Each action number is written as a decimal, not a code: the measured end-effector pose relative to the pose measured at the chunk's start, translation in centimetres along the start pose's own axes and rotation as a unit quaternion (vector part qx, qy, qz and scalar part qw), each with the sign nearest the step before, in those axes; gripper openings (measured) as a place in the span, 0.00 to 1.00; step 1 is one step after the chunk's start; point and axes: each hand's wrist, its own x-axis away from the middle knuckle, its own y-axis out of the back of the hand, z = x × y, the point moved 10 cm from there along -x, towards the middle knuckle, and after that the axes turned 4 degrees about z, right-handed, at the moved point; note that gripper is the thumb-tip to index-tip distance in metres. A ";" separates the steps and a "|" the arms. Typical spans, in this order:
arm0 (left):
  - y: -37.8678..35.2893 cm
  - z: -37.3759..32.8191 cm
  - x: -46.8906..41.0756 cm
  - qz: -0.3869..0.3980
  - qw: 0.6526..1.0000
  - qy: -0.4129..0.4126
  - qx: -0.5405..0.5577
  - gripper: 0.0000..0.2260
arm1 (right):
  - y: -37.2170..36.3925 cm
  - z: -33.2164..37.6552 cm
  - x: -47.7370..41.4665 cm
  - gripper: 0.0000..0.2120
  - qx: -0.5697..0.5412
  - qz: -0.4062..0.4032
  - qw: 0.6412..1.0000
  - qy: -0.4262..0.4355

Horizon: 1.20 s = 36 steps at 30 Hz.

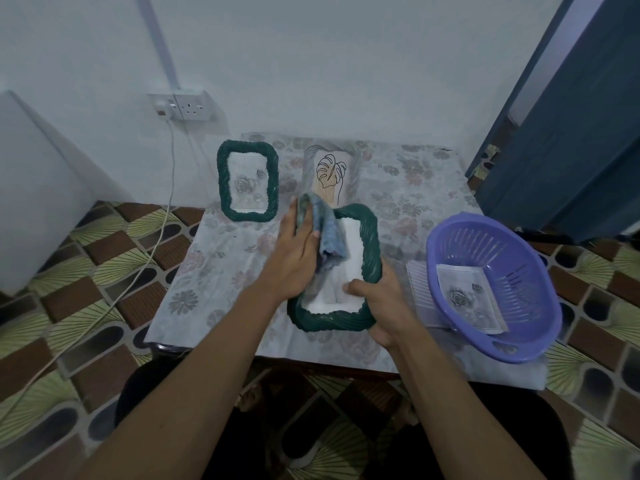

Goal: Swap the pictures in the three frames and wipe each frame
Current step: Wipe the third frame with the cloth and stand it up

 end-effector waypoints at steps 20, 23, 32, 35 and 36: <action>-3.5 2.8 3.8 0.036 0.988 0.105 -0.108 0.32 | 1.4 -1.1 0.0 0.09 -0.007 -0.172 0.985 -0.007; -2.6 1.1 2.3 -0.005 0.996 0.084 -0.003 0.35 | 1.6 -1.0 -0.1 0.09 -0.023 -0.188 0.982 -0.005; -8.1 -3.0 6.3 0.053 0.993 0.105 0.028 0.31 | 3.3 -1.7 -0.5 0.09 -0.152 -0.236 0.960 -0.004; -6.1 -1.1 5.6 0.027 0.989 0.137 -0.050 0.30 | 3.0 -3.0 0.1 0.07 -0.147 -0.230 0.961 -0.051; -5.3 -0.2 5.3 0.016 0.985 0.154 -0.075 0.28 | 2.9 -3.0 0.3 0.07 -0.138 -0.225 0.963 -0.057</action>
